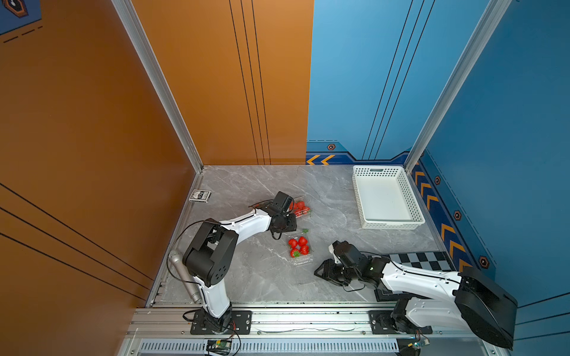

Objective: Pack strawberries into containers
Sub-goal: Adjust the packing box at the center of the board.

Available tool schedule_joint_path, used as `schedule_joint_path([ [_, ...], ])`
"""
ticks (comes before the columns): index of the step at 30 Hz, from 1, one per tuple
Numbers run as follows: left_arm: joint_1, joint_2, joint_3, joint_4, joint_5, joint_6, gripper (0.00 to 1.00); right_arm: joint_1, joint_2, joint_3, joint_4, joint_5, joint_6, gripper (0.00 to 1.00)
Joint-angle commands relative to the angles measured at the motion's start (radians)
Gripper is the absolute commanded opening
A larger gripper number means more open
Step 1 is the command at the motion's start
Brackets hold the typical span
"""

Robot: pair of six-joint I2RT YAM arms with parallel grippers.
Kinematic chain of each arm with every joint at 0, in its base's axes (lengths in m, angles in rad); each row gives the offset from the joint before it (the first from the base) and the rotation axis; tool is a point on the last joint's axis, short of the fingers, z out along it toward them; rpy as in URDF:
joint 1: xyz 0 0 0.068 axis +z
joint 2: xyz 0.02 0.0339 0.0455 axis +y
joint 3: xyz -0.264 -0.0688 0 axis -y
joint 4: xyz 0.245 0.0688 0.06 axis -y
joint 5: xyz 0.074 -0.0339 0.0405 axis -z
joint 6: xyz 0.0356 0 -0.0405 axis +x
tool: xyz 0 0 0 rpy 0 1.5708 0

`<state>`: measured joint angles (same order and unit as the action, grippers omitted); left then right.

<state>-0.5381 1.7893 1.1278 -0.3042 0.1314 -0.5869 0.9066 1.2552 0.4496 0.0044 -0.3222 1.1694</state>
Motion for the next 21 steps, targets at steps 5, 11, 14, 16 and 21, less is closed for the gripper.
schedule_joint_path([
  [5, -0.007, 0.007, -0.033, -0.015, -0.018, 0.012, 0.45, 0.007, 0.031, -0.017, 0.063, -0.006, 0.024, 0.41],
  [11, -0.006, -0.004, -0.055, -0.016, -0.018, 0.004, 0.44, -0.021, 0.001, -0.020, 0.021, 0.023, 0.013, 0.33],
  [14, -0.006, -0.018, -0.070, -0.014, -0.018, -0.004, 0.44, -0.043, 0.011, -0.022, 0.016, 0.014, 0.005, 0.29],
  [16, -0.007, -0.023, -0.078, -0.014, -0.018, -0.008, 0.44, -0.050, 0.022, -0.016, 0.019, 0.007, -0.001, 0.27],
  [21, -0.008, -0.031, -0.091, -0.015, -0.016, -0.014, 0.44, -0.078, 0.049, 0.020, -0.017, -0.014, -0.046, 0.24],
])
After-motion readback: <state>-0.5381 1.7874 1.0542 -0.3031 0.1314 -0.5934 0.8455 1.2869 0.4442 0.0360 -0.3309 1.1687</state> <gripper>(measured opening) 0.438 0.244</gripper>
